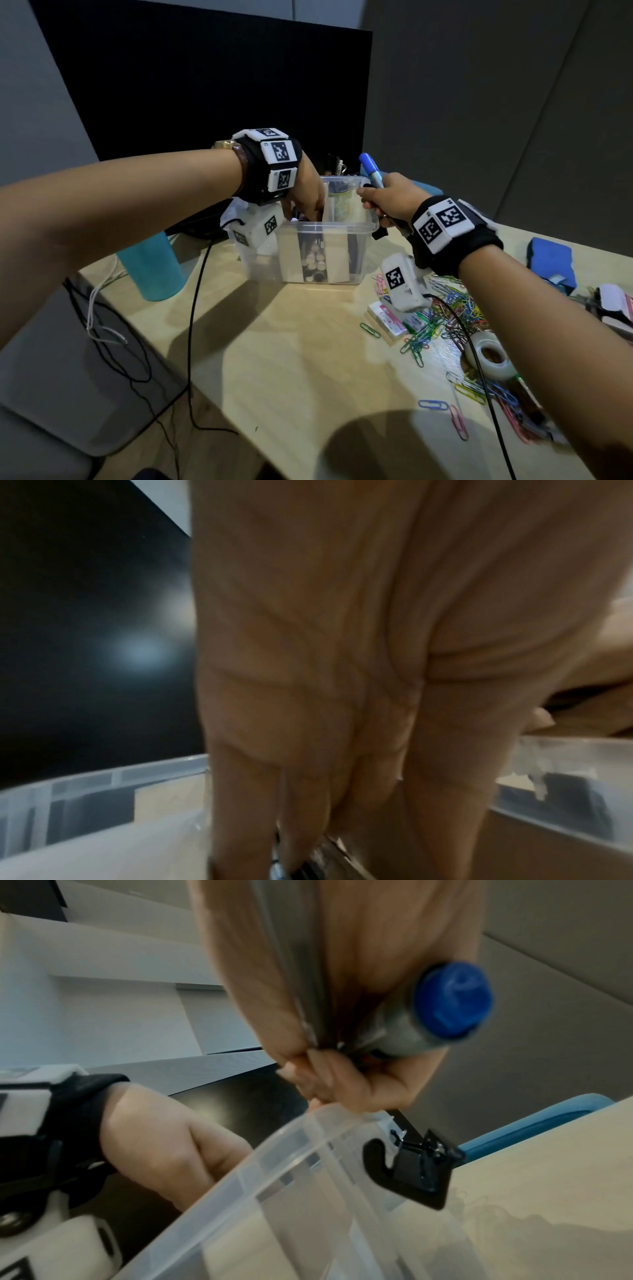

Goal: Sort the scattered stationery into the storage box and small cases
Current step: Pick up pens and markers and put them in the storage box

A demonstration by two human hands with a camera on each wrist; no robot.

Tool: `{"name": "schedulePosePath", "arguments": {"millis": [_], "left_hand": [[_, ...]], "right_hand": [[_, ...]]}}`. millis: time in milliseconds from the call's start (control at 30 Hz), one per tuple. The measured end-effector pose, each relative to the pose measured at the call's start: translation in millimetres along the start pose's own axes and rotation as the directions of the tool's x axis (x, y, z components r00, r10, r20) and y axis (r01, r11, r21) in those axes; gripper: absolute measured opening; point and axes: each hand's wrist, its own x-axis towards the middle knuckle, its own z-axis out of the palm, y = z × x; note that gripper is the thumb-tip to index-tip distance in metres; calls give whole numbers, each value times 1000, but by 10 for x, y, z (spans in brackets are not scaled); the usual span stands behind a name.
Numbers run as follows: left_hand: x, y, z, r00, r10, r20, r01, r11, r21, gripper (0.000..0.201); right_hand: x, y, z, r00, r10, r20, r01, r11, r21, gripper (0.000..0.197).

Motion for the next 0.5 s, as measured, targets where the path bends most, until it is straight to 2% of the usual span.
{"name": "schedulePosePath", "arguments": {"millis": [133, 233, 367, 500], "left_hand": [[-8, -28, 11, 993, 23, 120, -20, 999, -25, 32], [-14, -59, -15, 991, 40, 126, -31, 997, -76, 18], [-38, -51, -15, 983, 24, 180, -13, 998, -62, 18], [-60, -21, 41, 992, -24, 128, 26, 1000, -8, 14]], "right_hand": [[-9, 0, 8, 1000, -11, -15, 11, 999, -45, 18], [-21, -20, 22, 999, -24, -24, 23, 998, -57, 18], [-45, -33, 37, 997, -30, -65, 25, 996, -81, 25], [-61, -67, 45, 998, -6, -63, 2, 997, -74, 26]]}}
